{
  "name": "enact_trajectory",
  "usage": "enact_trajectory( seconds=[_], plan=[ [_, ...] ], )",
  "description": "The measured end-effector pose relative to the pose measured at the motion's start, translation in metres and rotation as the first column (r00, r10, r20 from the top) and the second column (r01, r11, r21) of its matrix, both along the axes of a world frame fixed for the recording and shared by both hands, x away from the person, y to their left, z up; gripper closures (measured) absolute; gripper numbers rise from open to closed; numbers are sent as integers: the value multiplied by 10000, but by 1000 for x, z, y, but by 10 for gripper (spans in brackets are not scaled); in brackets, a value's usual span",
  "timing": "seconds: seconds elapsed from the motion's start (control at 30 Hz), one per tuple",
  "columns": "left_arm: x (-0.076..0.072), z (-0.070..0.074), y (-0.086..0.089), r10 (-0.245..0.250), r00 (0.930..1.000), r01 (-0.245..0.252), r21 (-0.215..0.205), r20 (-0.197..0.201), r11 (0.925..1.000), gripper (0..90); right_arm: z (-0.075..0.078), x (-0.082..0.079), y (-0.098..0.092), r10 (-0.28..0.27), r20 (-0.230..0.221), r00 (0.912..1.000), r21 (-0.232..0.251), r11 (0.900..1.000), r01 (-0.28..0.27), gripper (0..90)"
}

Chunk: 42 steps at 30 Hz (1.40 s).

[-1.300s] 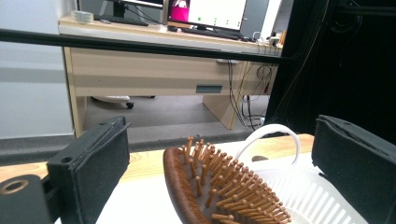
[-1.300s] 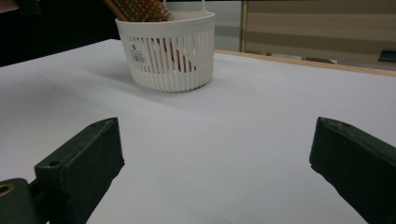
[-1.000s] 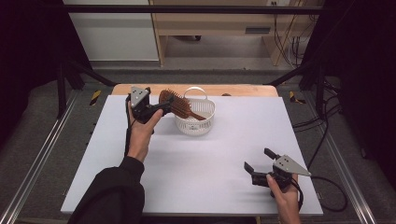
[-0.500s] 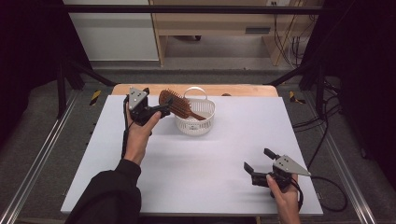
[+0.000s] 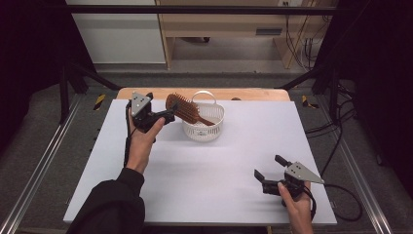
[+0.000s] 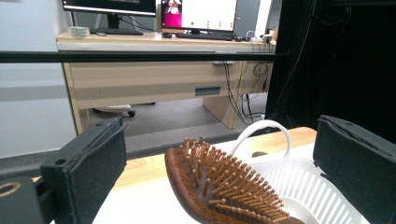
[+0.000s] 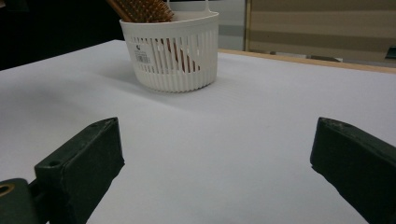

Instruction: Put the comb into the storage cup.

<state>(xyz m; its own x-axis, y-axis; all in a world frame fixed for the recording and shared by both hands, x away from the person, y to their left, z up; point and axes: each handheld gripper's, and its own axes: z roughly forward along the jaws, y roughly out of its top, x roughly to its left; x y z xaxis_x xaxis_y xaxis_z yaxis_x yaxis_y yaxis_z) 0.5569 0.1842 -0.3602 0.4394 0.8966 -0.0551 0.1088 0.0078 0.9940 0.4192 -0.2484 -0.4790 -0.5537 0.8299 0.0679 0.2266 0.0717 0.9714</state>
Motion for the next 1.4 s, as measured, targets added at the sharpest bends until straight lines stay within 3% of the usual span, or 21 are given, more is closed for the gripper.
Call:
enact_trajectory(
  seconds=[0.9, 1.4],
  plan=[
    [-12, 15, 4, -305, 9993, 304, 48, 205, 9995, 26, 0, 0, 0, 111, -43, 9999, 102, 9999, -111, 25],
    [-27, 18, 7, -576, 9978, 569, 241, 330, 9981, 25, 0, 0, 0, 170, -69, 9998, 181, 9997, -169, 24]
  ],
)
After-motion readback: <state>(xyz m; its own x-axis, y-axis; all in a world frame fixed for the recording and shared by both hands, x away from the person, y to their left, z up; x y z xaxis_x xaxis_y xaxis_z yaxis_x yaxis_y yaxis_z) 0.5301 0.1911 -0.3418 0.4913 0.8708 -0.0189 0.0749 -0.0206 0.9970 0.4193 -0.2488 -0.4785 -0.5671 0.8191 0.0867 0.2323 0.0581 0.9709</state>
